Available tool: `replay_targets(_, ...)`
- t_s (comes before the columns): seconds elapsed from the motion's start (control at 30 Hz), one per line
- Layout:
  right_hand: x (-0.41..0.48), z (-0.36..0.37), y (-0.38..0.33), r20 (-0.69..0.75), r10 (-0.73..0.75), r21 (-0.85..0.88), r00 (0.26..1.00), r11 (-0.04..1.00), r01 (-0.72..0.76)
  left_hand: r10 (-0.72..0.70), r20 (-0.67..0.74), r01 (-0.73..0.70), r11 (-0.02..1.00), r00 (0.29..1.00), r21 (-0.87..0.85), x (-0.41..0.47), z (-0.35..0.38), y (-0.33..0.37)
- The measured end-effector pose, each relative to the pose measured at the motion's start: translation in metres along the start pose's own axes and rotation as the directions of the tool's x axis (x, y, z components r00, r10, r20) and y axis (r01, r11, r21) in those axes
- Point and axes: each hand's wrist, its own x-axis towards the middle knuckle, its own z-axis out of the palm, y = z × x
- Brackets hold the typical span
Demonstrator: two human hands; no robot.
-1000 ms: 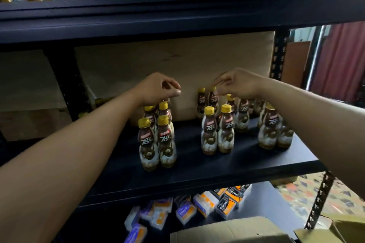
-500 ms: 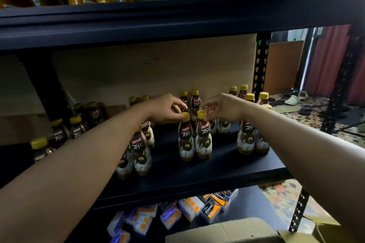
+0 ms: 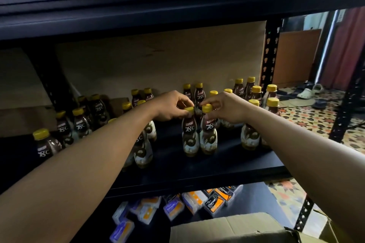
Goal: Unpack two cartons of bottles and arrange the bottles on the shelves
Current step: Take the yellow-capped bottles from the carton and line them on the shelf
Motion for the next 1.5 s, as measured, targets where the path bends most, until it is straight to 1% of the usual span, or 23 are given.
replay_targets(0.13, -0.002, -0.004, 0.002, 0.028, -0.016, 0.015, 0.999, 1.000, 0.016, 0.025, 0.020, -0.025, 1.000, 0.999, -0.010, 0.000, 0.000, 0.002)
replay_targets(0.27, -0.005, -0.007, 0.001, 0.036, -0.040, -0.008, 0.999, 0.999, 0.041, 0.038, 0.033, -0.038, 0.999, 0.999, -0.012, 0.000, 0.000, 0.002)
replay_targets(0.63, 0.001, -0.008, 0.009, 0.039, -0.001, 0.043, 0.999, 0.999, -0.001, 0.076, 0.067, -0.073, 0.996, 0.995, -0.047, 0.011, -0.003, 0.001)
replay_targets(0.83, 0.001, -0.011, 0.009, 0.063, 0.008, 0.067, 0.998, 0.998, -0.013, 0.081, 0.140, -0.073, 0.995, 0.987, -0.062, 0.018, -0.009, 0.000)
replay_targets(1.07, 0.000, -0.013, 0.005, 0.086, 0.011, 0.080, 0.996, 0.997, -0.018, 0.100, 0.157, -0.085, 0.992, 0.983, -0.097, 0.019, -0.011, -0.003)
replay_targets(1.4, -0.004, -0.013, 0.002, 0.096, 0.005, 0.084, 0.995, 0.996, -0.013, 0.089, 0.166, -0.075, 0.994, 0.982, -0.084, 0.018, -0.011, -0.004)
replay_targets(1.5, -0.004, -0.019, 0.001, 0.133, 0.026, 0.072, 0.991, 0.997, -0.036, 0.080, 0.174, -0.066, 0.994, 0.982, -0.085, 0.016, -0.018, 0.000)
